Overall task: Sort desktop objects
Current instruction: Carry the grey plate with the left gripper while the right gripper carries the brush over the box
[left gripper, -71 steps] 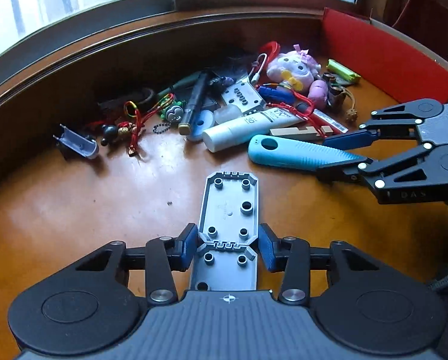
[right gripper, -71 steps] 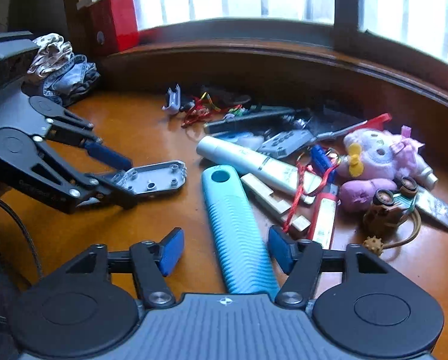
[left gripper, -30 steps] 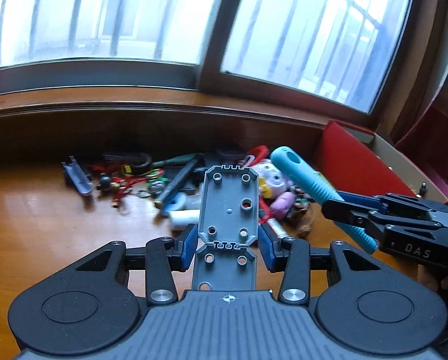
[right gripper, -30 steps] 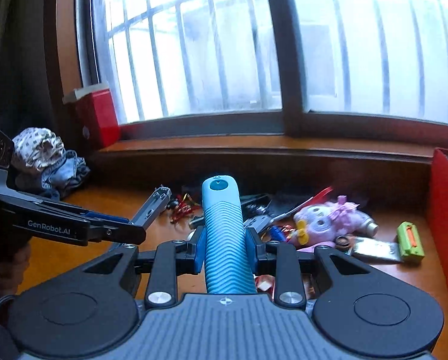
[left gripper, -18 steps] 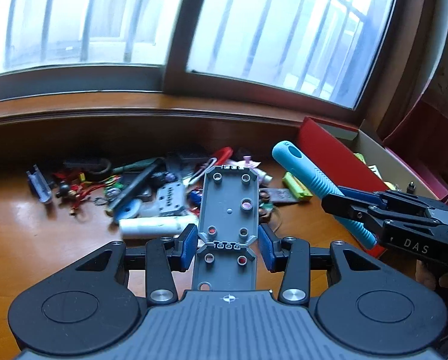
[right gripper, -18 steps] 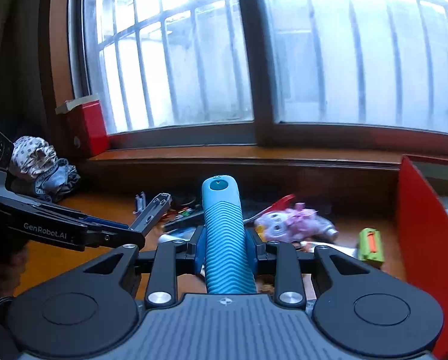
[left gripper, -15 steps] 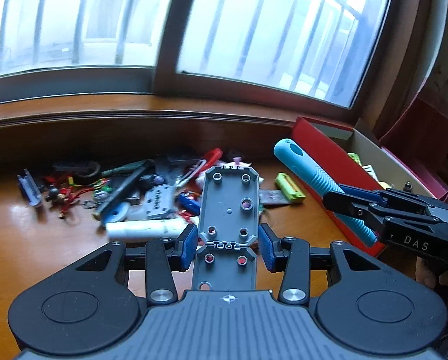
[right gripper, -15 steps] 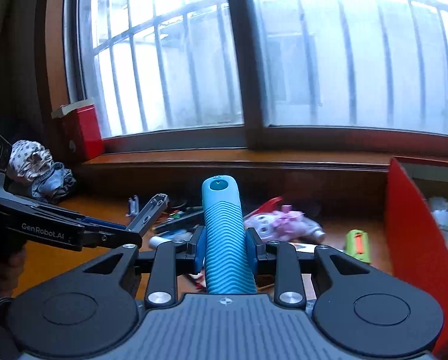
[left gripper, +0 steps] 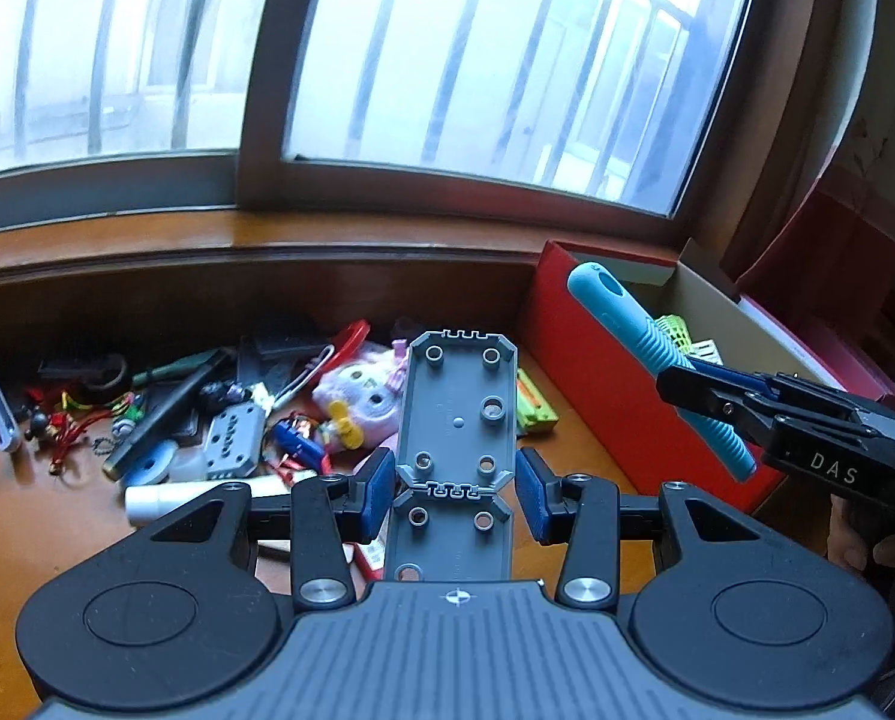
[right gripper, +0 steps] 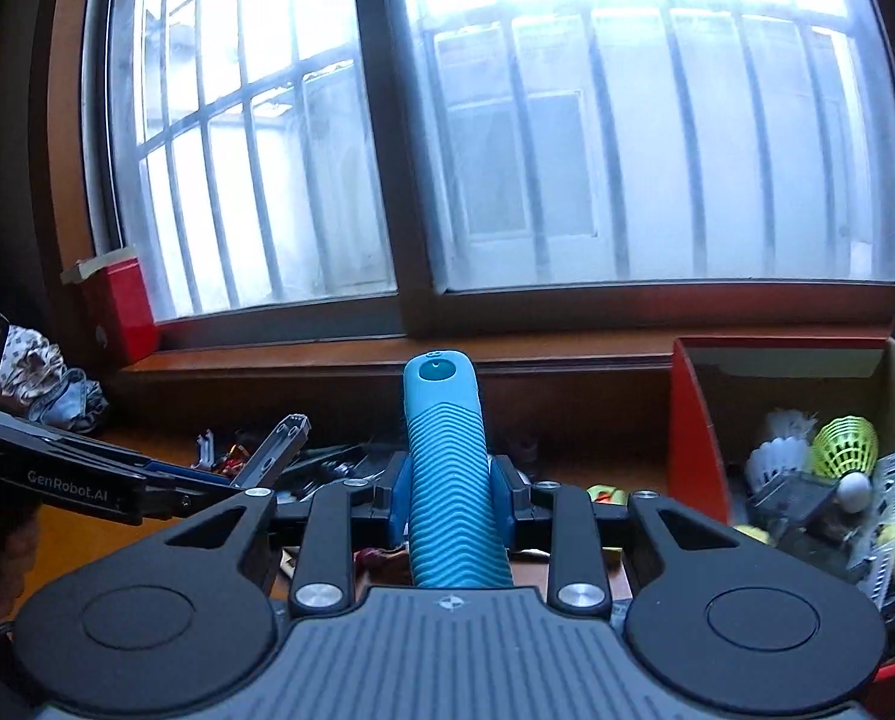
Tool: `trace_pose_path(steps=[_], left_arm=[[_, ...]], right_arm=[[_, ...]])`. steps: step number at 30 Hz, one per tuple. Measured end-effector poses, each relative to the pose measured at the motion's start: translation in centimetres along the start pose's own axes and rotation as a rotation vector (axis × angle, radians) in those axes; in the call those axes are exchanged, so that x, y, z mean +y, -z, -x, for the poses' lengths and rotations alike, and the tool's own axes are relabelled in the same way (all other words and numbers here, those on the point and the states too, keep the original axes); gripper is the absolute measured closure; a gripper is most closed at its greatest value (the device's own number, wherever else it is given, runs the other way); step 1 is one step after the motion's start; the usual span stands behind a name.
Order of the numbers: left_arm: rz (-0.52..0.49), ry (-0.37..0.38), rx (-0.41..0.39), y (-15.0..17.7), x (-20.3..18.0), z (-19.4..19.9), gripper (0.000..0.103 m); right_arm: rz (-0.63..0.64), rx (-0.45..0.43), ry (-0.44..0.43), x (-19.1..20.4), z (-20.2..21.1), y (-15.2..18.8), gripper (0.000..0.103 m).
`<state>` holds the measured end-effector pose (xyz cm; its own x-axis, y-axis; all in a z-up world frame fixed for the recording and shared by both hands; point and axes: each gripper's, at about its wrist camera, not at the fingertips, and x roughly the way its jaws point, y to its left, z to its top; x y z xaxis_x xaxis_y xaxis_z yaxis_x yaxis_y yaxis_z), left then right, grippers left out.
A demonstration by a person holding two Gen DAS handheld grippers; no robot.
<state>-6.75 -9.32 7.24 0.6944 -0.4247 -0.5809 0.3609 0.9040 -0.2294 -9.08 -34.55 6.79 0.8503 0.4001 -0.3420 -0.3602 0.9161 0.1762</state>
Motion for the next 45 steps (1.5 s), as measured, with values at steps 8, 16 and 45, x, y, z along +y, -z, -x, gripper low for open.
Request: trace_pose_path(steps=[8,16,45], left_arm=[[0.018,-0.034,-0.018,-1.2,-2.0,-0.6,0.059],[-0.012,-0.016,-0.045,-2.8,-5.3,-1.7,0.059],[-0.119,0.155,-0.062,-7.4,-19.2,-10.8,0.059]], right_arm=[[-0.008,-0.012,-0.025,-2.1,-0.1,-0.4,0.073],[-0.003,-0.047,-0.035,-3.7,1.3,-0.8,0.073],[-0.119,-0.148,0.197,-16.1,9.2,0.5,0.072]])
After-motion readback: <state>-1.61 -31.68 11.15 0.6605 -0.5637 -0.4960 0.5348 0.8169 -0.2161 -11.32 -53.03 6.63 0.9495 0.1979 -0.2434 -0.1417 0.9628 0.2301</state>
